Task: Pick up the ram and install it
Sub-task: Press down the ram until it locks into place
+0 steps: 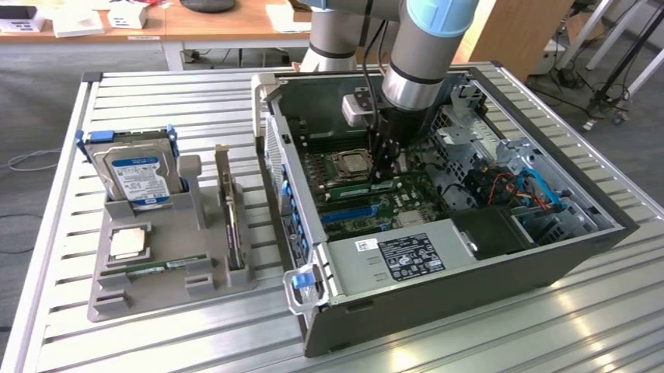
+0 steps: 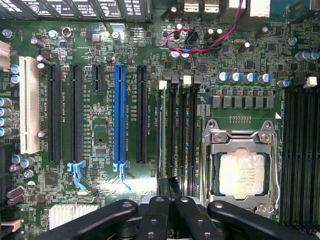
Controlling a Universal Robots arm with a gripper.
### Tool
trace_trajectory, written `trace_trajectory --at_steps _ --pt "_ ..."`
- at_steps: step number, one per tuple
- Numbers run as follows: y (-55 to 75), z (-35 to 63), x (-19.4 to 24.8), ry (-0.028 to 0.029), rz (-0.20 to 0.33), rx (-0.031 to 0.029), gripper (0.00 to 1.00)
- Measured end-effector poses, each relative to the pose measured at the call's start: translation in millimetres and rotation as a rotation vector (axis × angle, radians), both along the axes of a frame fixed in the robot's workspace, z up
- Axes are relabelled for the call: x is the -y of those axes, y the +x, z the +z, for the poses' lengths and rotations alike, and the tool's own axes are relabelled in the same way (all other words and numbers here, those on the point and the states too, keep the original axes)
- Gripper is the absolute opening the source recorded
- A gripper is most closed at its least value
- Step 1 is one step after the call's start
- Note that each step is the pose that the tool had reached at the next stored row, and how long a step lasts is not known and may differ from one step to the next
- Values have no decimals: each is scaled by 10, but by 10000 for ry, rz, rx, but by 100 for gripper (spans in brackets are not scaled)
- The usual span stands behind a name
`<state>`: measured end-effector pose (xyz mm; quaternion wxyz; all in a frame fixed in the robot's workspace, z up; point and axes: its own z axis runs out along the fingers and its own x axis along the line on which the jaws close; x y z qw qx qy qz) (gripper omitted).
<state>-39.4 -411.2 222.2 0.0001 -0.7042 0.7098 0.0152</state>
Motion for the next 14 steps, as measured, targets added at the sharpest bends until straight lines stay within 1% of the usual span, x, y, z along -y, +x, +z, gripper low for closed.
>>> trace_trajectory --at_steps 2,9,11,13,14 --pt "0 -3 0 -4 0 -1 11" --pt "1 0 -2 9 0 4 11" --pt "2 17 -4 28 0 12 11" --pt "0 54 -1 4 -1 2 11" --pt "1 69 -2 7 0 3 11"
